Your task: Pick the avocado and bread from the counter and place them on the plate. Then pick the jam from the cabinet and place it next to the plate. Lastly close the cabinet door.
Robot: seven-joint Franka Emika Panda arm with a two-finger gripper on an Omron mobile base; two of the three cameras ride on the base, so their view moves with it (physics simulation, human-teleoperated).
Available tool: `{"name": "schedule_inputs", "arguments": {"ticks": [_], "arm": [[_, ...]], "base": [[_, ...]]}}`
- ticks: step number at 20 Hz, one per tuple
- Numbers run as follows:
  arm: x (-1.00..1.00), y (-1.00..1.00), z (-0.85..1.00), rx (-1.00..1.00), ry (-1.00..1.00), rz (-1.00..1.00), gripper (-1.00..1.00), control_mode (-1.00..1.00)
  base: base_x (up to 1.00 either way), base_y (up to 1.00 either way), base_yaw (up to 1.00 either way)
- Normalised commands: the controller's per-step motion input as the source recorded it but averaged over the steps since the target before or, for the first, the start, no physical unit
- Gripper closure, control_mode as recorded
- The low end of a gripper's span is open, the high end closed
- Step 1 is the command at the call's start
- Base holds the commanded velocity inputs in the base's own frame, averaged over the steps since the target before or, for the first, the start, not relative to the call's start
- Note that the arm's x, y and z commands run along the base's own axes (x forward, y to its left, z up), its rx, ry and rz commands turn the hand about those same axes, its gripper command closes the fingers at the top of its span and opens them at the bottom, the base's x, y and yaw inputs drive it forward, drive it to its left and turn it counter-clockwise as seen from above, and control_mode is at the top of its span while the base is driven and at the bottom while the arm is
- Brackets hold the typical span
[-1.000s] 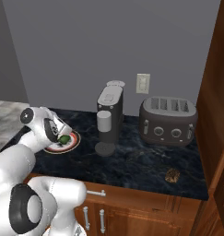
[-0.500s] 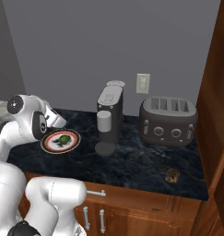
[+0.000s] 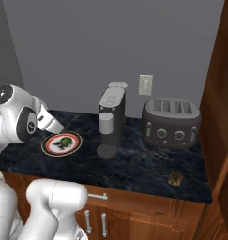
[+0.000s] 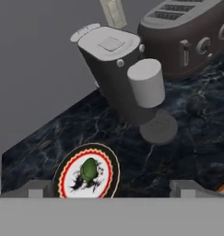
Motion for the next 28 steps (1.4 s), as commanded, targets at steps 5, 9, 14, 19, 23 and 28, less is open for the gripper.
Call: {"name": "schedule_inputs", "arguments": {"ticks": [5, 9, 14, 19, 23, 28], "arm": [[-0.52, -0.56, 0.05, 0.0, 0.07, -0.09, -1.0, -1.0], [-0.38, -0.63, 0.0, 0.0, 0.03, -0.08, -1.0, -1.0], [-0.33, -0.68, 0.0, 0.0, 0.08, 0.0, -1.0, -1.0], [-0.13, -0.67, 0.0, 0.0, 0.06, 0.0, -1.0, -1.0], [-0.01, -0.66, 0.0, 0.0, 0.07, 0.0, -1.0, -1.0], [0.0, -0.57, -0.02, -0.02, 0.22, 0.0, -1.0, -1.0]], "base": [[0.0, 0.0, 0.0], [0.0, 0.0, 0.0], [0.0, 0.0, 0.0], [0.0, 0.0, 0.0], [0.0, 0.0, 0.0], [0.0, 0.0, 0.0]]}}
